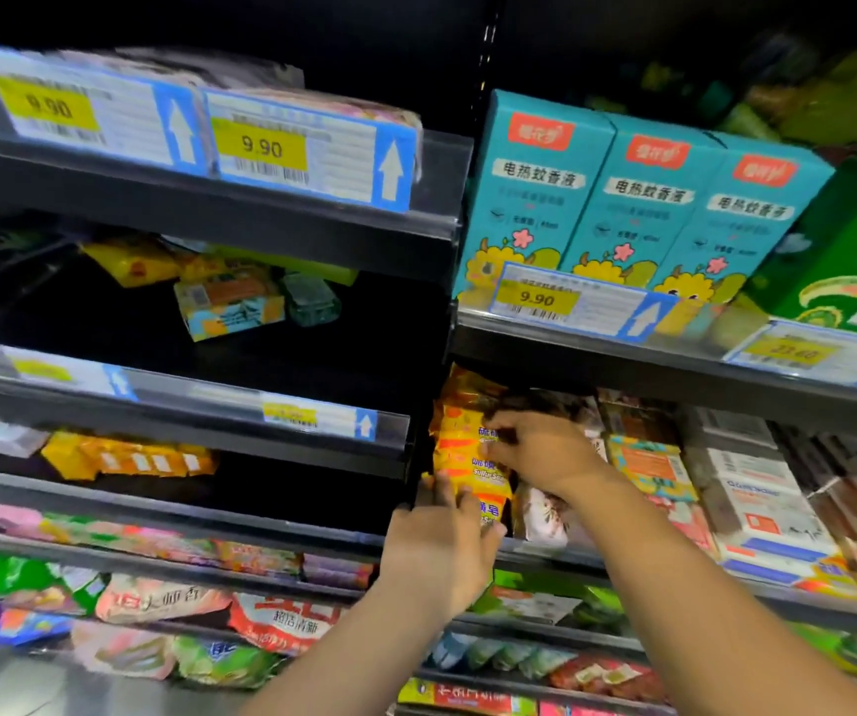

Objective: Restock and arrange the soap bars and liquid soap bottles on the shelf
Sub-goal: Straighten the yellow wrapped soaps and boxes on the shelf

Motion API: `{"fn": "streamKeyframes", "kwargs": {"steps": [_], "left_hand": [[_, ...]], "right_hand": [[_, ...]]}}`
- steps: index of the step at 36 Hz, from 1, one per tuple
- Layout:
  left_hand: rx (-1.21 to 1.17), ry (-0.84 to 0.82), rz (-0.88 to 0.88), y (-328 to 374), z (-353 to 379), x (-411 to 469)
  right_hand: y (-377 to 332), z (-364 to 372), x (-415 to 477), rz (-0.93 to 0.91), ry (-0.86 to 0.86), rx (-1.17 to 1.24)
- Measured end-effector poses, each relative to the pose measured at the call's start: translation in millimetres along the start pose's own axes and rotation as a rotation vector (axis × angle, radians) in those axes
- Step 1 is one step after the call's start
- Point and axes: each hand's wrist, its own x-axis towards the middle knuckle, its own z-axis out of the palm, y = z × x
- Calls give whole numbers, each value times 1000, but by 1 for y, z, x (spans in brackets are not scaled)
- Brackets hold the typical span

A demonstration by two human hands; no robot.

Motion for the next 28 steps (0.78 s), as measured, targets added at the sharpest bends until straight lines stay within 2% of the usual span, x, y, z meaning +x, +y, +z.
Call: {"fn": "streamKeyframes", "kwargs": {"steps": [3, 7, 10, 14, 17, 22, 28], "left_hand": [[-39, 11, -3, -4, 1, -1], [-84, -59, -28, -7, -8, 3], [-73, -75, -42, -5, -14, 4], [-118, 73, -72, 4, -17, 4], [-221, 198, -54, 17, -24, 6], [-157, 263, 9, 54, -42, 11], [-126, 279, 105, 111, -51, 20]], "right_hand": [[4, -8, -10, 0, -6, 41], [20, -23, -31, 31, 84, 35], [40, -27, -49, 38, 136, 165], [74, -30, -78, 68, 302, 68], [95, -34, -97, 120, 333, 10], [134, -39, -123, 154, 336, -36], [193, -52, -152, 181, 330, 86]]}}
